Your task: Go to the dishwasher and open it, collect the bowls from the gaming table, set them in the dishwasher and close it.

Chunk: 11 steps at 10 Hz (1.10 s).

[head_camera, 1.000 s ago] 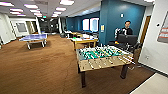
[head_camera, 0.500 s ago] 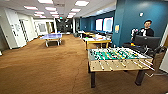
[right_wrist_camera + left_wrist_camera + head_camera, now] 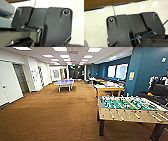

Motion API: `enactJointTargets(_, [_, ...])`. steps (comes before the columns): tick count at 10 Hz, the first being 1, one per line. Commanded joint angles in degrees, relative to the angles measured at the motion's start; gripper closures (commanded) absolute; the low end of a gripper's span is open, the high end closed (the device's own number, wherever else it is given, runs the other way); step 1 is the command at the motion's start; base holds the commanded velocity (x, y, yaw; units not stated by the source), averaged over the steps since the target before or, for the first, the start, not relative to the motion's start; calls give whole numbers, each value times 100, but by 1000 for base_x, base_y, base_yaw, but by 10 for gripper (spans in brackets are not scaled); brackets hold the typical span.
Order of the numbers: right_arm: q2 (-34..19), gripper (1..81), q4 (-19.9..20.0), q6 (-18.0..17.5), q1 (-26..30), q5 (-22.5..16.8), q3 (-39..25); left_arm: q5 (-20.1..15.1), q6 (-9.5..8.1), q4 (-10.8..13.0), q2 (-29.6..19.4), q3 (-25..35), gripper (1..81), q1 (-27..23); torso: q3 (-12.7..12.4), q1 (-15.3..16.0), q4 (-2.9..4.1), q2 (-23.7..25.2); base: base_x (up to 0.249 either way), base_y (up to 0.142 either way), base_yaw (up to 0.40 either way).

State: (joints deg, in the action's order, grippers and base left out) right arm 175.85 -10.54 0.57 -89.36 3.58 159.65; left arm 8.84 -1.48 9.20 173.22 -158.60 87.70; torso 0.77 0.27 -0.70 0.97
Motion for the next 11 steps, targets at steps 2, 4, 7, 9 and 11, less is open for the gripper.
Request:
enactJointTargets(2, [5,10,-35,13,264,-262,4,-233,16,-6,-6,-5,10,-284,0,0,0,-2,0,0,178])
enactJointTargets(4, [5,10,-35,13,264,-262,4,-225,-11,-15,12,-66,10,-284,0,0,0,0,0,0,-76])
enactJointTargets(7, [5,10,-44,13,256,-270,4,-225,-37,-24,29,-101,10,-292,0,0,0,-2,0,-39,-55])
enactJointTargets(9, [5,10,-35,13,256,-271,4,-225,-37,-24,20,-101,10,-284,0,0,0,-2,0,0,0])
enactJointTargets(11, [5,10,-35,13,247,-270,13,-225,-46,-24,29,-101,10,-292,0,0,0,-2,0,0,0])
